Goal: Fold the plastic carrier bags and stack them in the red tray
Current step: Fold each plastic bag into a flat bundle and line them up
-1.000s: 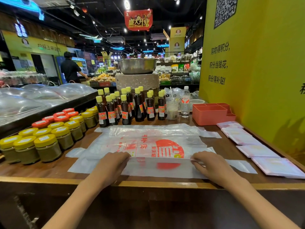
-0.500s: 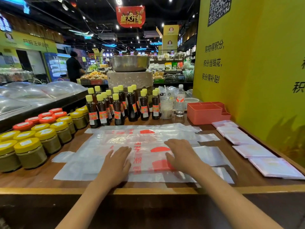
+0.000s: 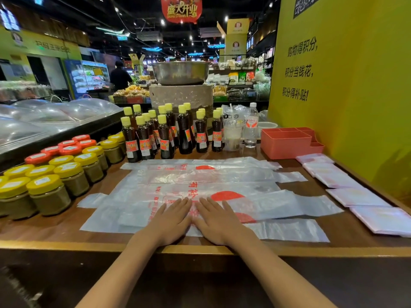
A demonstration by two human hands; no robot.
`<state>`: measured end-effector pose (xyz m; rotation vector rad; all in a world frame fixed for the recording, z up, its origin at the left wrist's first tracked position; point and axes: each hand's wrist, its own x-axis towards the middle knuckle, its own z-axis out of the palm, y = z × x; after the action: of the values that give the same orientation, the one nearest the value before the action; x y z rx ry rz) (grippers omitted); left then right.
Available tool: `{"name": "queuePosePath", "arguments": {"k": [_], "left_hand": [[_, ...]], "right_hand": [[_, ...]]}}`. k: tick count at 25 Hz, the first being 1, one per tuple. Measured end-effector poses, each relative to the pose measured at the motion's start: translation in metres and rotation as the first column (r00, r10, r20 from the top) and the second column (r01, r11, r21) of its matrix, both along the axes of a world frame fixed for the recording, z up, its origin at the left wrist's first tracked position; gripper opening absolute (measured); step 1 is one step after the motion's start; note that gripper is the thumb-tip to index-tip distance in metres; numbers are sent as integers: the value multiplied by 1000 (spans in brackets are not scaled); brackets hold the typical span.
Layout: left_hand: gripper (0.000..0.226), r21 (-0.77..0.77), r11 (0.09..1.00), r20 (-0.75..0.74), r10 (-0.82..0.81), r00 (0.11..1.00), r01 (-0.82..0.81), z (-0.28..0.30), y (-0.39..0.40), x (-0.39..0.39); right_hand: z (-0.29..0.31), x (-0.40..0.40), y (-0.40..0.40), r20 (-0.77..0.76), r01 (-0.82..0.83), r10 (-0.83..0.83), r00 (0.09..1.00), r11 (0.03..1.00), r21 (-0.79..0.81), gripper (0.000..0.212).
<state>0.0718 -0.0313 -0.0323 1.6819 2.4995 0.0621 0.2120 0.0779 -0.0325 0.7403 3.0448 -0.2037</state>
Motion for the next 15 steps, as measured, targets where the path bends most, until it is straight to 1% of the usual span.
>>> {"name": "queuePosePath", "arguments": {"k": [3, 6, 11, 13, 15], "left_hand": [[59, -29, 1000, 10, 7, 1000, -7, 3, -2, -1], [64, -42, 998, 42, 44, 998, -42, 8, -12, -11], [71, -63, 989, 62, 135, 989, -131, 9, -36, -39], [77, -41, 990, 66, 136, 989, -133, 10, -39, -39], [92, -29, 991, 88, 135, 987, -133, 11, -40, -37]], "right_hand": [[3, 8, 4, -4, 17, -17, 1000, 999, -31, 65], [8, 40, 28, 7, 78, -78, 997, 996, -47, 65], [15, 124, 88, 54, 298, -296, 954, 954, -44, 64], [13, 140, 97, 59, 350, -348, 936, 936, -41, 64], [8, 141, 99, 29, 371, -370, 929, 928, -35, 65]]}}
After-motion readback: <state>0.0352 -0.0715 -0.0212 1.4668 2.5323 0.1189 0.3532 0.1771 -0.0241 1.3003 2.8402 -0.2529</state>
